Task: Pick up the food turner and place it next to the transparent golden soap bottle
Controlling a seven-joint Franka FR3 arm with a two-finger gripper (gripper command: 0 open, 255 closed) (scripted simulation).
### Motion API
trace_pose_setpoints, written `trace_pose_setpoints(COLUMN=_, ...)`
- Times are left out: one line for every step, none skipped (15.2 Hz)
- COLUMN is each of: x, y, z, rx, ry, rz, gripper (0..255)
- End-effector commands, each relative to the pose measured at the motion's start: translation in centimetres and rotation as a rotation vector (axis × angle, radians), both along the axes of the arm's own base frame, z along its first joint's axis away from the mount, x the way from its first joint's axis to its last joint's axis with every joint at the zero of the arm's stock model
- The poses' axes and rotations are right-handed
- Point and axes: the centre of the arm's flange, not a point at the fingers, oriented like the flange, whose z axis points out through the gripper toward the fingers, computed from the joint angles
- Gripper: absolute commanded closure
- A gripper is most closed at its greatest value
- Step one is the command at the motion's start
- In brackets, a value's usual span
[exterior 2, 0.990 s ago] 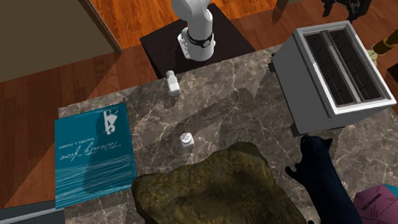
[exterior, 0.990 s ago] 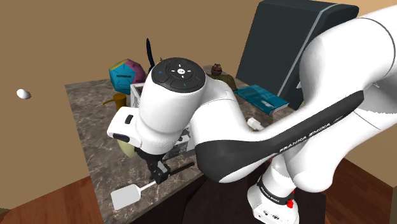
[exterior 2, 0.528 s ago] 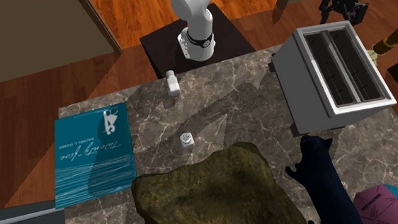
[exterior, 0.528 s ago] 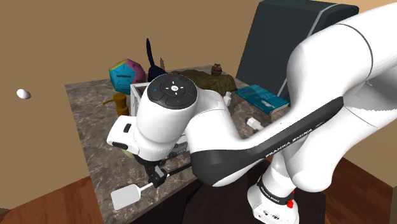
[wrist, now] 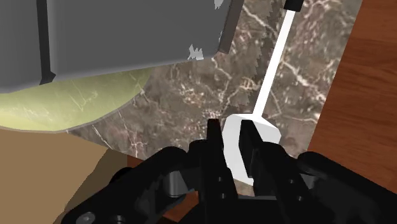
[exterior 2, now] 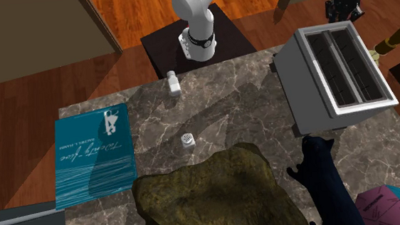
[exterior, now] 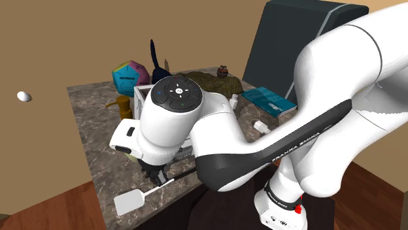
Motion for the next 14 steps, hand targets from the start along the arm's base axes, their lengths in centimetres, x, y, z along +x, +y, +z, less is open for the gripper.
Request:
trace_pose_setpoints(x=0.0, y=0.0, z=0.0, rx=0.000, ry=0.000, rz=0.000, gripper=255)
trace_pose_setpoints(x=0.0, y=0.0, z=0.0, rx=0.000, ry=0.000, rz=0.000, gripper=255)
trace_pose_setpoints(x=0.0, y=0.0, z=0.0, rx=0.000, ry=0.000, rz=0.000, gripper=255)
trace_pose_setpoints(x=0.0, y=0.0, z=0.0, rx=0.000, ry=0.000, rz=0.000, gripper=255)
trace_pose_setpoints(x=0.0, y=0.0, z=0.0, rx=0.000, ry=0.000, rz=0.000, gripper=255)
trace_pose_setpoints(x=0.0, y=0.0, z=0.0, rx=0.000, ry=0.000, rz=0.000, gripper=255)
trace_pose_setpoints(x=0.0, y=0.0, z=0.0, rx=0.000, ry=0.000, rz=0.000, gripper=255)
trace_pose_setpoints(x=0.0, y=0.0, z=0.0, rx=0.000, ry=0.000, rz=0.000, gripper=0)
trace_pose_setpoints(x=1.2, y=-0.1, z=-0.9, rx=0.004, ry=0.081, rz=-0.038, gripper=0)
trace_pose_setpoints(x=2.3, y=-0.3, z=-1.9, rx=0.008, ry=0.162, rz=-0.076, gripper=0)
trace_pose_setpoints(x=3.3, y=-0.5, z=-3.0, rx=0.012, ry=0.243, rz=-0.115, gripper=0)
trace_pose_setpoints(x=4.1, y=-0.7, z=-4.2, rx=0.016, ry=0.324, rz=-0.153, gripper=0)
trace_pose_setpoints(x=4.6, y=-0.8, z=-4.8, rx=0.018, ry=0.364, rz=-0.172, gripper=0)
trace_pose_setpoints(x=4.5, y=-0.9, z=-5.3, rx=0.018, ry=0.364, rz=-0.172, gripper=0)
